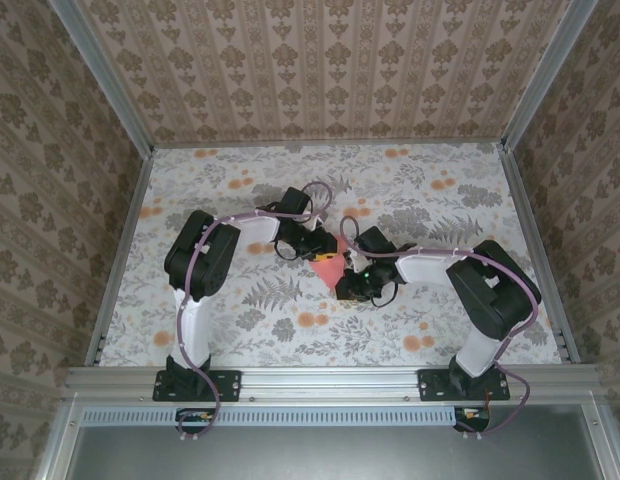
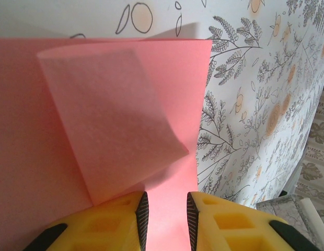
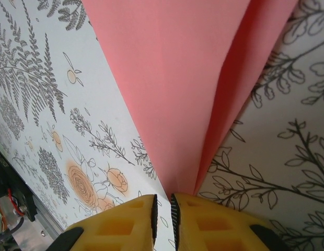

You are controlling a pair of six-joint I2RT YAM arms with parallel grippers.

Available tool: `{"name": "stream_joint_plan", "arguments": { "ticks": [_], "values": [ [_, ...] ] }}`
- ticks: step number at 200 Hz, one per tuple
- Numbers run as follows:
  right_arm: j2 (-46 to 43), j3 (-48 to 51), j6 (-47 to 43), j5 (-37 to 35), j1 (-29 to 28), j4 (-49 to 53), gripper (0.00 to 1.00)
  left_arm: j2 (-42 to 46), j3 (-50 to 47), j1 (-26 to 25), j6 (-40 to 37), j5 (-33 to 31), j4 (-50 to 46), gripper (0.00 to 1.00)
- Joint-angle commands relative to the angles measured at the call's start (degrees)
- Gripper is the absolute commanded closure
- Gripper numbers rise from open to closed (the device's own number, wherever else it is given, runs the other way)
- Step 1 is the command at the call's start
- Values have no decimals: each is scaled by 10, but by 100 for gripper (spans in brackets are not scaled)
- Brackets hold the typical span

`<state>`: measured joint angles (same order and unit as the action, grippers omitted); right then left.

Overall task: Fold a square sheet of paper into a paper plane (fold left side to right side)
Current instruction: Fourth fold the wing at the center of the table.

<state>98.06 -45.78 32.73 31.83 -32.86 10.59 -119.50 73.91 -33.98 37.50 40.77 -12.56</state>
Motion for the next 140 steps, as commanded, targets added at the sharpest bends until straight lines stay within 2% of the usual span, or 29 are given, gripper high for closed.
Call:
{"name": "stream_joint_plan", "arguments": {
  "ticks": [1, 38, 66, 108, 140],
  "values": [
    [-10, 23, -8, 10, -8, 71, 83, -13, -22, 4, -7, -34, -40, 70],
    [-65, 8, 0, 25, 2, 61, 90, -10, -22, 3, -8, -34, -40, 71],
    [-94, 4, 28, 43, 18, 14, 91, -9, -22, 3, -9, -34, -40, 70],
    [-34, -32, 56, 6, 28, -39, 94, -9, -22, 2, -7, -33, -36, 70],
    [11, -66, 56, -13, 27, -40, 95, -10, -21, 2, -8, -32, -38, 70]
  ]
}}
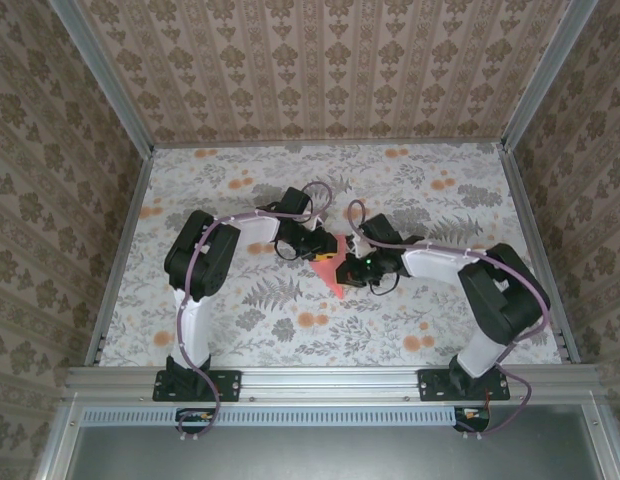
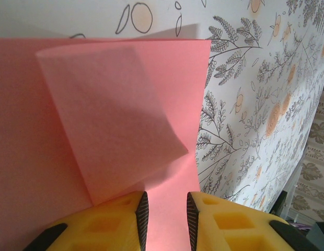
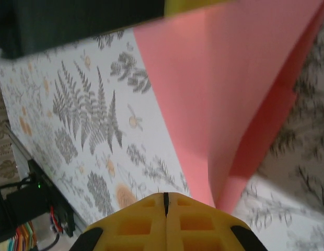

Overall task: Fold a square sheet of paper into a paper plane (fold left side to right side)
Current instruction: Fourth fold the wing at the center of the table.

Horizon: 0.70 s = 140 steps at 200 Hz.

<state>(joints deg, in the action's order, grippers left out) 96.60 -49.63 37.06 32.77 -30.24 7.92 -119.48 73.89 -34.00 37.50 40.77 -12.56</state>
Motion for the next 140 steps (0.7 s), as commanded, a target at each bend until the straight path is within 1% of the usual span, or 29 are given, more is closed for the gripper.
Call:
{"name": "stream_joint_plan", "arguments": {
  "ticks": [1, 33, 80, 119, 140],
  "values": [
    [27, -28, 13, -25, 1, -14, 95, -10, -21, 2, -8, -33, -38, 70],
    [48, -31, -1, -50, 1, 13, 95, -8, -19, 2, -8, -32, -37, 70],
    [71, -12, -7, -54, 1, 24, 96, -10, -12, 5, -11, -32, -40, 71],
    [74, 1, -21, -66, 1, 55, 97, -12, -4, 13, -16, -35, -39, 70],
    [75, 9, -28, -69, 1, 71, 99, -14, 8, 21, -24, -35, -40, 70]
  ]
}}
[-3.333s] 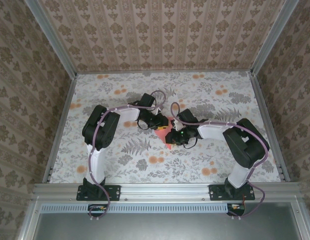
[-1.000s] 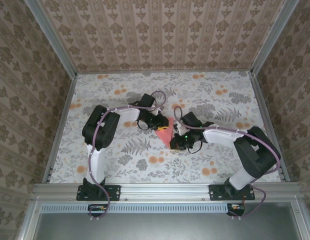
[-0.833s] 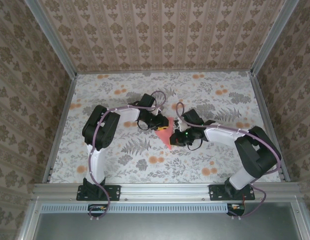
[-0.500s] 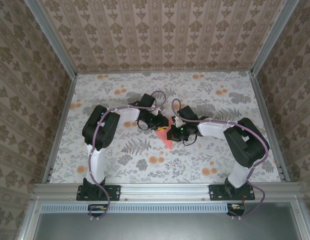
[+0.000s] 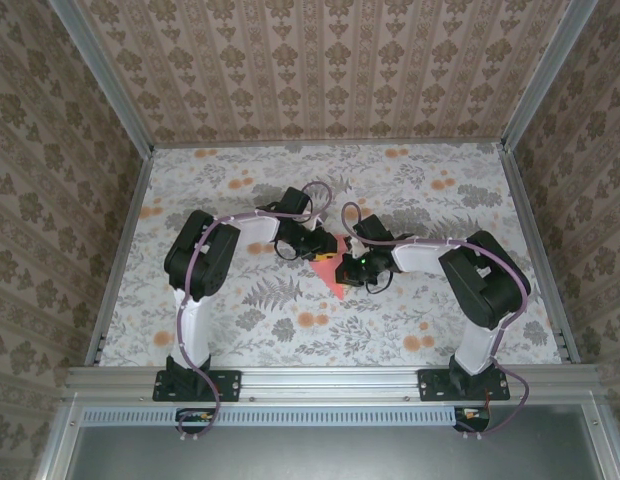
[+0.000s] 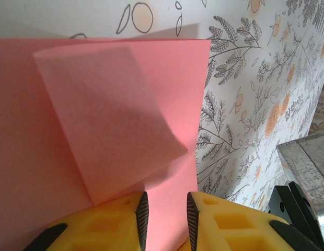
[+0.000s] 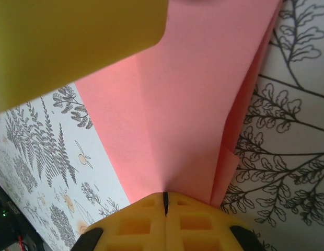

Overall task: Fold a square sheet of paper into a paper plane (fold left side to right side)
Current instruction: Fourth fold the wing at the center of the table.

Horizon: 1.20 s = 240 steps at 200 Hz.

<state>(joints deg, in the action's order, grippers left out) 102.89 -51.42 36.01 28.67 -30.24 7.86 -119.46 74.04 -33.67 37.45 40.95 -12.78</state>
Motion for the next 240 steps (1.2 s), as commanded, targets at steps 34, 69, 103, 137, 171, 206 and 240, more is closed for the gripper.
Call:
{"name": "stream_joint_plan", "arguments": {
  "ticks": [34, 69, 103, 137, 171, 206, 240],
  "values": [
    [11, 40, -35, -40, 0, 98, 100, -28, 36, 34, -40, -37, -46, 70],
    [6, 47, -41, -45, 0, 108, 100, -45, 68, 48, -47, -37, -48, 70],
    [4, 48, -41, -46, -2, 111, 100, -68, 108, 57, -53, -37, -56, 70],
    [1, 50, -42, -48, -3, 116, 100, -87, 142, 65, -62, -59, -75, 70],
    [-1, 51, -43, -48, -3, 119, 100, -100, 166, 71, -67, -62, -84, 70],
    [2, 51, -38, -52, -3, 112, 100, -80, 166, 72, -76, -65, -86, 70],
    [11, 46, -35, -56, -3, 110, 100, 0, 98, 72, -82, -78, -63, 70]
  ]
}}
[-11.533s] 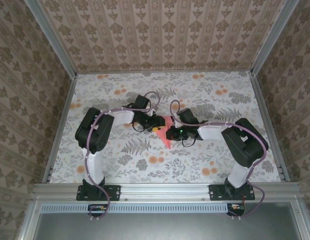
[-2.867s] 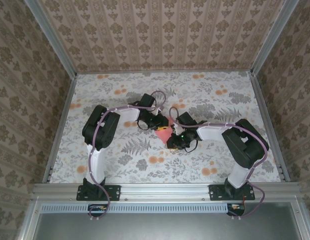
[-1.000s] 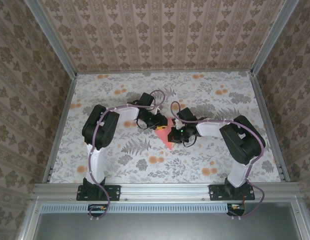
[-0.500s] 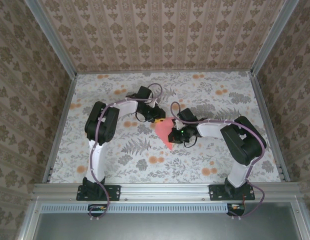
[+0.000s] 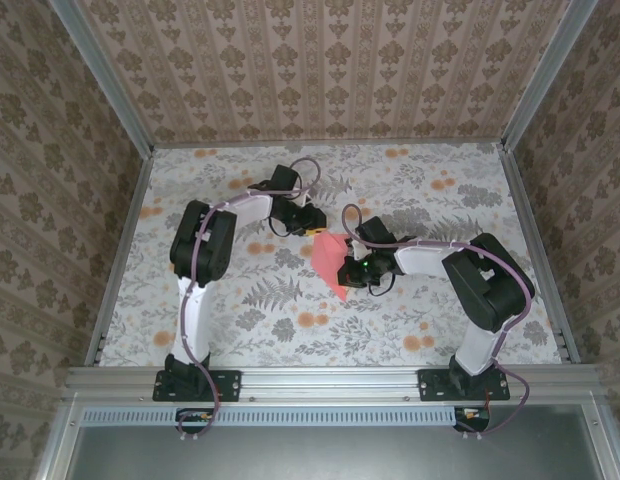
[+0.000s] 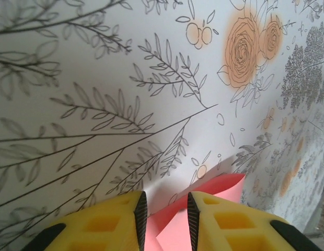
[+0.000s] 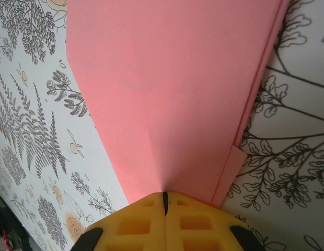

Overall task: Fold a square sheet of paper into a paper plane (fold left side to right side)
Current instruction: Fourth fold the wing at the center of the table.

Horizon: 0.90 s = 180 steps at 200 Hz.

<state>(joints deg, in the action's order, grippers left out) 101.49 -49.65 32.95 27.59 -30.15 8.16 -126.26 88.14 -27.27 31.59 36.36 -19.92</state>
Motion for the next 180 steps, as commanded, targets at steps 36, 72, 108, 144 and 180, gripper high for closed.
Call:
{"name": "stream_joint_plan", "arguments": {
  "ticks": [36, 72, 108, 144, 180],
  "values": [
    [32, 23, -7, -47, -5, 109, 100, 163, -141, 0, -21, -34, 36, 70],
    [36, 17, -8, -46, -5, 111, 100, 192, -197, -40, 8, 34, 73, 73],
    [37, 16, -8, -47, -5, 115, 100, 169, -201, -81, 31, 55, 90, 77],
    [37, 15, -10, -47, -7, 117, 100, 141, -206, -107, 58, 56, 111, 79],
    [41, 11, -11, -44, -8, 119, 100, 128, -209, -109, 67, 55, 104, 81]
  ]
}}
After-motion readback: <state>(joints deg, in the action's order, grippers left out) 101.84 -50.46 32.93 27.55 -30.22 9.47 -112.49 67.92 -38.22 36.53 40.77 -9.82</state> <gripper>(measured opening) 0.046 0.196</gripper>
